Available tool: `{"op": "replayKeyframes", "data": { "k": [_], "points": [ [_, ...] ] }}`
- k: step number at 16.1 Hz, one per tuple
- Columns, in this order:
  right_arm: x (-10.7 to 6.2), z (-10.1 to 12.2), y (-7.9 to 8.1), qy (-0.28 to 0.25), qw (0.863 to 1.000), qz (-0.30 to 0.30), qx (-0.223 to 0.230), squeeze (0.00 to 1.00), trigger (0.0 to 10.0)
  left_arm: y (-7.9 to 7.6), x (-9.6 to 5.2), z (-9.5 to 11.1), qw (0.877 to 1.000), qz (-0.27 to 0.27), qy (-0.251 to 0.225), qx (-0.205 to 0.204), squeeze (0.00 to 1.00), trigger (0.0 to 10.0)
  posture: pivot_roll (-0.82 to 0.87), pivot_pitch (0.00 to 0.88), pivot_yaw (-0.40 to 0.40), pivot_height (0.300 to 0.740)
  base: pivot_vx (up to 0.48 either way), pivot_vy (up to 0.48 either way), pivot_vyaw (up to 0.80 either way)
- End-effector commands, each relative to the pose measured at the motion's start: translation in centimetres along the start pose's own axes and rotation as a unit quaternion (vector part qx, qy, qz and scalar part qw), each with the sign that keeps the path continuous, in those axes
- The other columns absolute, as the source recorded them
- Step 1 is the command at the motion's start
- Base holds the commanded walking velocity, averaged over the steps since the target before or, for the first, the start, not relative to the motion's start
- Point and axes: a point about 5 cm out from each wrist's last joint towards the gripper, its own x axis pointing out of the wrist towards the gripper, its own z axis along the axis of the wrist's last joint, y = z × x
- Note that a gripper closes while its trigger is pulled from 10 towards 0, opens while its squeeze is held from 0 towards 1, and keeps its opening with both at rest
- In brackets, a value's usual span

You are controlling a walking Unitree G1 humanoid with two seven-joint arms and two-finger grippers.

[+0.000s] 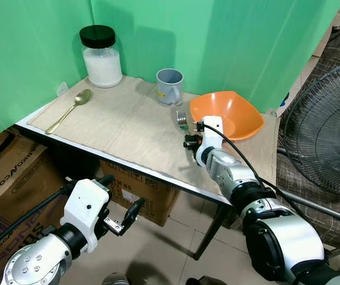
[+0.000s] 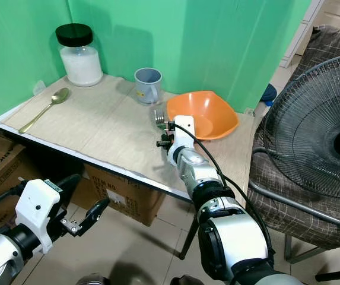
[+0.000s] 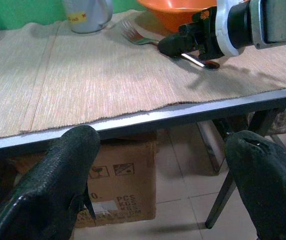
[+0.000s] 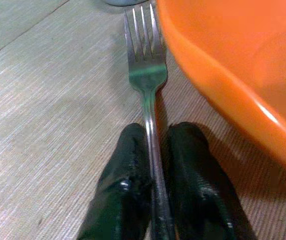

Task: Setting the table

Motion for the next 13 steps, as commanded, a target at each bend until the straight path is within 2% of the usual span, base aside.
{"op": "replayKeyframes", "data": {
  "k": [1,5,9,10,11,13],
  "points": [
    [-0.1,-1.8,0.1,0.041,0.999,0.002,-0.009,0.00,0.0,-0.2,0.1,0.1,1.000,-0.006,0.000,0.012,0.00,10.0,0.19,0.070,-0.047,0.740,0.000,0.000,0.00],
    [0.0,-1.8,0.3,0.038,0.999,0.006,-0.010,0.00,0.0,-0.2,0.1,0.0,1.000,-0.006,0.001,0.015,0.00,10.0,0.19,0.068,-0.047,0.740,0.000,0.000,0.00],
    [0.0,0.0,1.6,-0.012,0.996,0.071,-0.049,0.00,0.0,0.2,0.2,0.2,1.000,0.000,-0.004,0.022,0.00,10.0,0.20,0.055,-0.048,0.740,0.000,0.000,0.00],
    [0.0,0.6,1.9,-0.030,0.995,0.093,-0.030,0.00,0.0,0.3,0.3,0.2,1.000,0.001,-0.005,0.022,0.00,10.0,0.20,0.051,-0.050,0.740,0.000,0.000,0.00],
    [-0.3,2.0,2.7,-0.068,0.987,0.144,-0.008,0.00,0.0,0.4,0.3,0.3,1.000,0.004,-0.008,0.024,0.00,10.0,0.20,0.045,-0.050,0.740,0.000,0.000,0.00],
    [-0.6,2.8,3.2,-0.090,0.980,0.180,-0.003,0.00,0.0,0.5,0.4,0.3,1.000,0.005,-0.009,0.025,0.00,10.0,0.20,0.042,-0.050,0.740,0.000,0.000,0.00]
  ]
}}
